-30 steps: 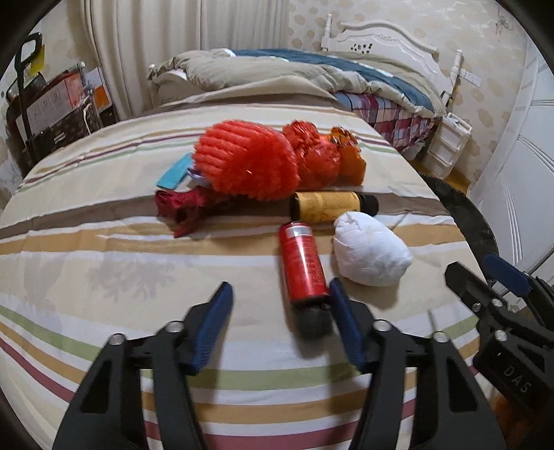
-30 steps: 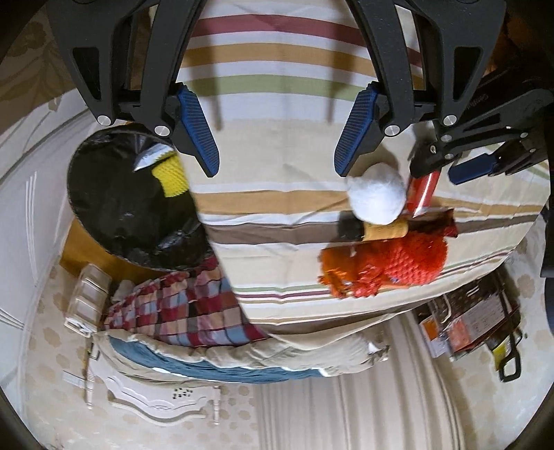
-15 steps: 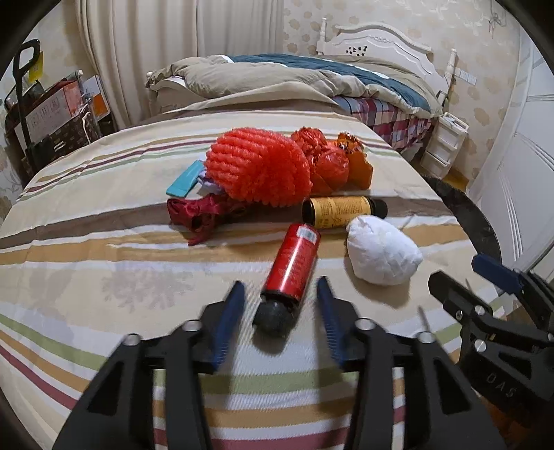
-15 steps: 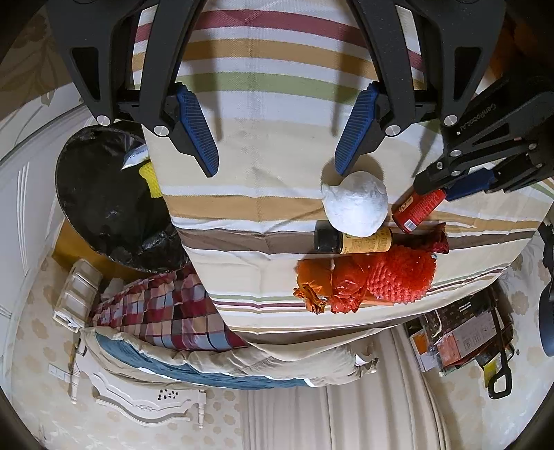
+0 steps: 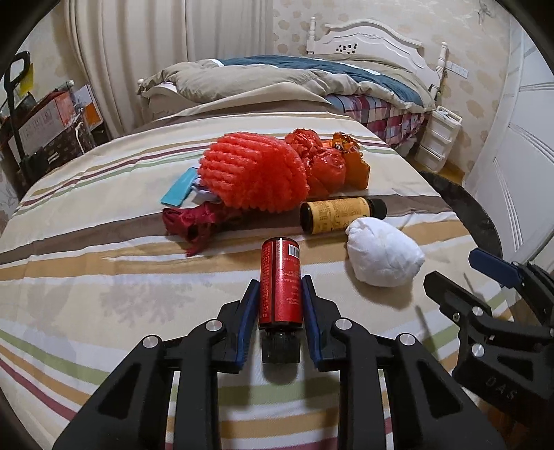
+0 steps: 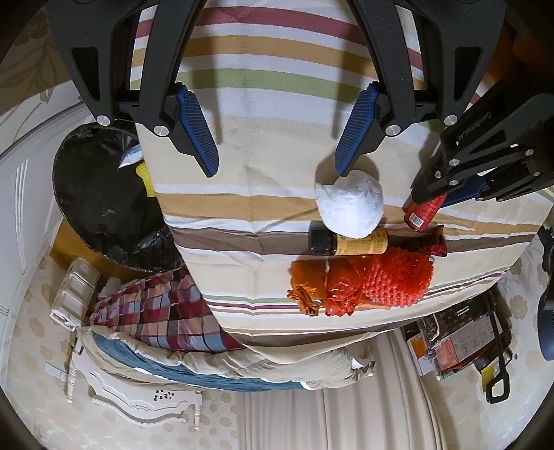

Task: Collect trash
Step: 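Grasp the red can with the left tool, then grasp the white bag ball with the right tool while the left tool holds the red can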

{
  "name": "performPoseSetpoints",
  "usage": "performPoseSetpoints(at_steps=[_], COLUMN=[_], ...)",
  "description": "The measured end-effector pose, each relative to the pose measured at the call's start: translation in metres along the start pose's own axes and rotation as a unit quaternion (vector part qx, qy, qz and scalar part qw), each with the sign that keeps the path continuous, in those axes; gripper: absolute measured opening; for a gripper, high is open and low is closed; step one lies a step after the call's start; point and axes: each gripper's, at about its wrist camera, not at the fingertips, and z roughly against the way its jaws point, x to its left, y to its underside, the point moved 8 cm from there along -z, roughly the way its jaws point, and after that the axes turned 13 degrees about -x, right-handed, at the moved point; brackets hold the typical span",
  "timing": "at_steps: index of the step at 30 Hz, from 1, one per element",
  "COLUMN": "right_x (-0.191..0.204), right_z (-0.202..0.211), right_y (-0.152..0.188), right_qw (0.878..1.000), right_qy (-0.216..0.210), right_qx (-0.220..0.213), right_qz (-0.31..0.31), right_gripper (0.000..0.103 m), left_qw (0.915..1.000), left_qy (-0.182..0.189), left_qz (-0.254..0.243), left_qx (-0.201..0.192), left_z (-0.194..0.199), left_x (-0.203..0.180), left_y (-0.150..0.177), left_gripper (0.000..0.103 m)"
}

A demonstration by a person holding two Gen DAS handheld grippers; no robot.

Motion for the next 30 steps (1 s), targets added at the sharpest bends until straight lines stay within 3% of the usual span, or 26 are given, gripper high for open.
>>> performPoseSetpoints(at_steps=[14, 22, 27, 30], right_x=[0.036, 0.045, 0.045, 0.045], right_z=[-0.011, -0.028, -0.029, -0.027], right_y=[-0.007, -0.009, -0.005, -0.005], right_qw=[0.999, 0.999, 0.998, 0.998], right_qy=[-0.03, -0.032, -0.04, -0.042], right_qx=[0.008, 0.028, 0.034, 0.033], right_qz=[0.027, 0.03, 0.029, 0.028], right_gripper=[0.068, 0.068, 0.043, 0.038], left_qw=[0.9972, 0.9945, 0.9948, 0.9951], left_qy=[-0.065, -0.082, -0.08, -0.081], left_qz=[0.036, 0.064, 0.061, 0.055], left_qx=[-0.012, -0.012, -0.013, -0.017], left_z=[0.019, 0.02, 0.02, 0.022], left_x=[0.069, 0.096, 0.095, 0.094], left_y=[0.007, 0.007, 0.007, 0.006], left_gripper=[0.027, 0.027, 0.027, 0.027])
